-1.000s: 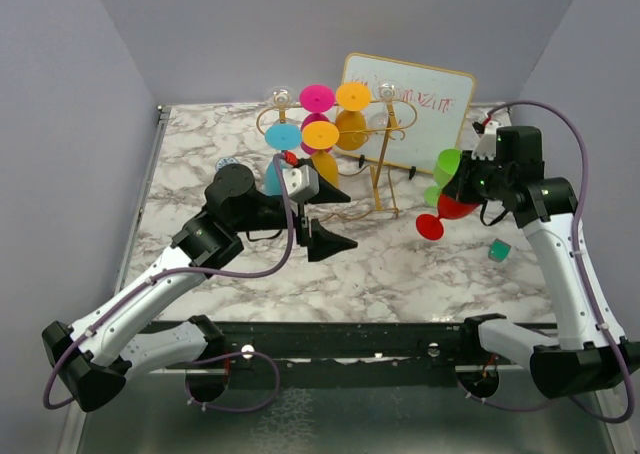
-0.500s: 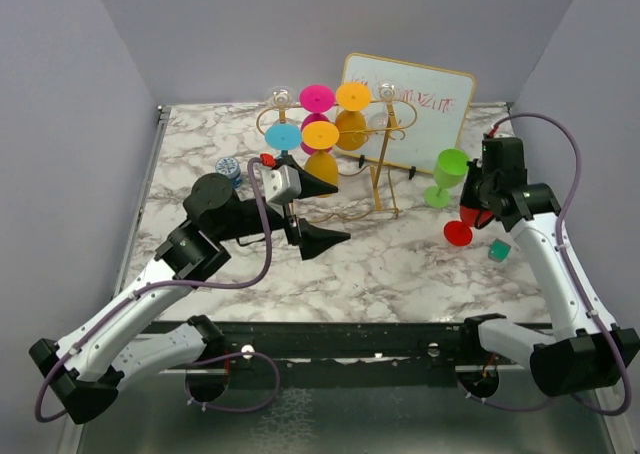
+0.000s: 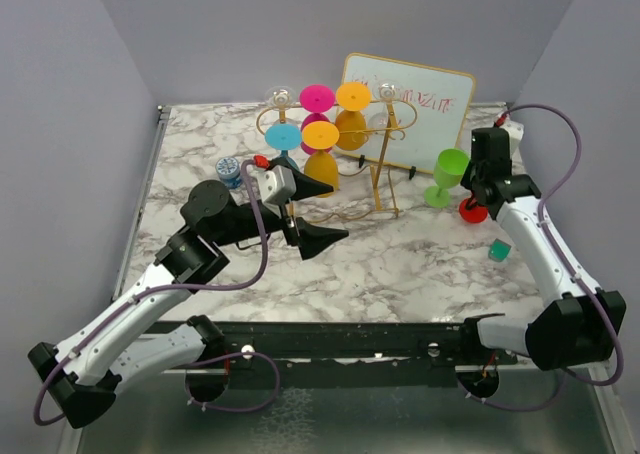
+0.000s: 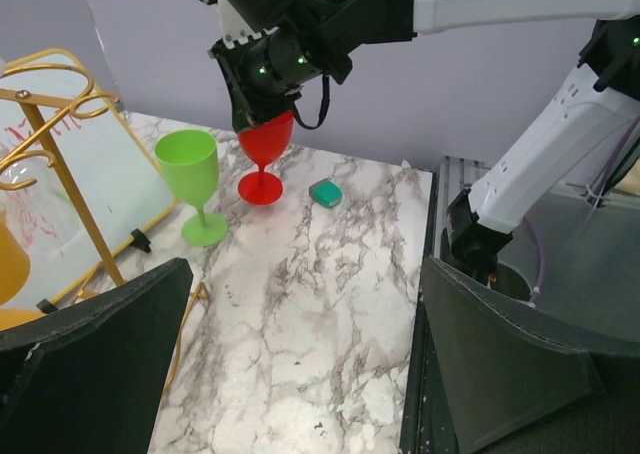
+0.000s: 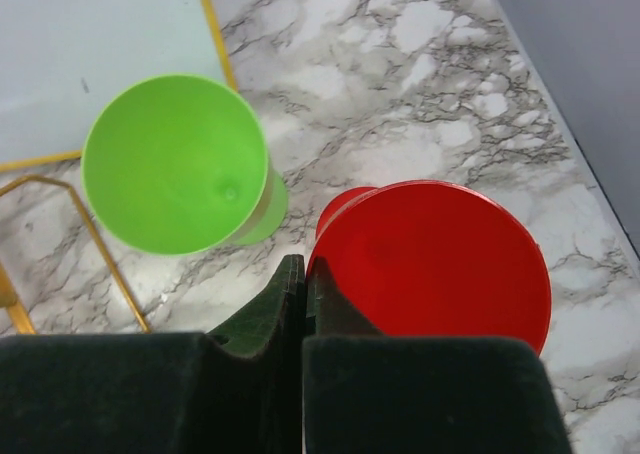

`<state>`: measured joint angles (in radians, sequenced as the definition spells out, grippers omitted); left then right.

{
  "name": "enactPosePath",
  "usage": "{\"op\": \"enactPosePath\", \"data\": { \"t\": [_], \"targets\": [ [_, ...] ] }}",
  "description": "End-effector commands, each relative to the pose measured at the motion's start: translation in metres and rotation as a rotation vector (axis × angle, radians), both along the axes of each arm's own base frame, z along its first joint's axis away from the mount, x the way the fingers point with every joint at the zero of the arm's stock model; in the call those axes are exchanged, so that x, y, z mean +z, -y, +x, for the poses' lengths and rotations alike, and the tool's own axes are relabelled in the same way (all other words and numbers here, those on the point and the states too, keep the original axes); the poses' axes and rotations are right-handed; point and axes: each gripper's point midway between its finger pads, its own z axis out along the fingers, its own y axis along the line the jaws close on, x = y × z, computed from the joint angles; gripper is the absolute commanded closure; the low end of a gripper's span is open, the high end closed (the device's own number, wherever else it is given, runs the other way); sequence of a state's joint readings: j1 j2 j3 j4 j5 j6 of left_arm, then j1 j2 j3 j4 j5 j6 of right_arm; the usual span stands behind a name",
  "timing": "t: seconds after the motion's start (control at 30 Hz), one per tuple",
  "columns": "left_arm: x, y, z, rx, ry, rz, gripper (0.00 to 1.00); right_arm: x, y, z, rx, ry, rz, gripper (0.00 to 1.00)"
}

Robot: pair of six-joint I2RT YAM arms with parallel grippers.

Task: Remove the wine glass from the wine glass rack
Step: Place the wine glass at the center of the board.

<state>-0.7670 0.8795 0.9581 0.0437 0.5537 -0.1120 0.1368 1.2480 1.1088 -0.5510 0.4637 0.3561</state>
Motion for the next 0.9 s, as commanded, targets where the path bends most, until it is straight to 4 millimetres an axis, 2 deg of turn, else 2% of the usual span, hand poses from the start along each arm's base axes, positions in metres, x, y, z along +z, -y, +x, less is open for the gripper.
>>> {"op": "enactPosePath", "data": {
  "t": [0.0, 0.13, 0.27, 0.37, 0.53, 0.63, 0.87],
  "targets": [
    [0.010, -0.006, 0.000, 0.025, 0.017, -0.029, 0.01, 0.014, 0.017, 0.010, -0.121, 0.058, -0.049, 0.99],
    [0.009, -0.008, -0.001, 0.033, 0.018, -0.020, 0.01, 0.019, 0.020, 0.022, -0.116, 0.065, -0.061, 1.00],
    [0.009, -0.005, -0.004, 0.007, 0.010, -0.031, 0.01, 0.023, 0.017, 0.049, -0.118, 0.047, -0.022, 1.00],
    [0.009, -0.005, -0.005, 0.004, -0.007, -0.033, 0.01, 0.022, 0.023, 0.061, -0.134, 0.029, 0.020, 0.99],
    [0.007, -0.010, -0.008, 0.011, -0.003, -0.036, 0.01, 0.027, 0.045, 0.062, -0.186, 0.034, 0.015, 1.00],
    [0.005, -0.012, -0.008, 0.023, 0.003, -0.038, 0.01, 0.019, 0.050, 0.066, -0.156, 0.030, 0.062, 0.99],
    [0.002, -0.010, -0.007, 0.017, -0.005, -0.024, 0.01, -0.026, 0.033, 0.078, -0.082, -0.092, 0.138, 1.00]
  ]
}}
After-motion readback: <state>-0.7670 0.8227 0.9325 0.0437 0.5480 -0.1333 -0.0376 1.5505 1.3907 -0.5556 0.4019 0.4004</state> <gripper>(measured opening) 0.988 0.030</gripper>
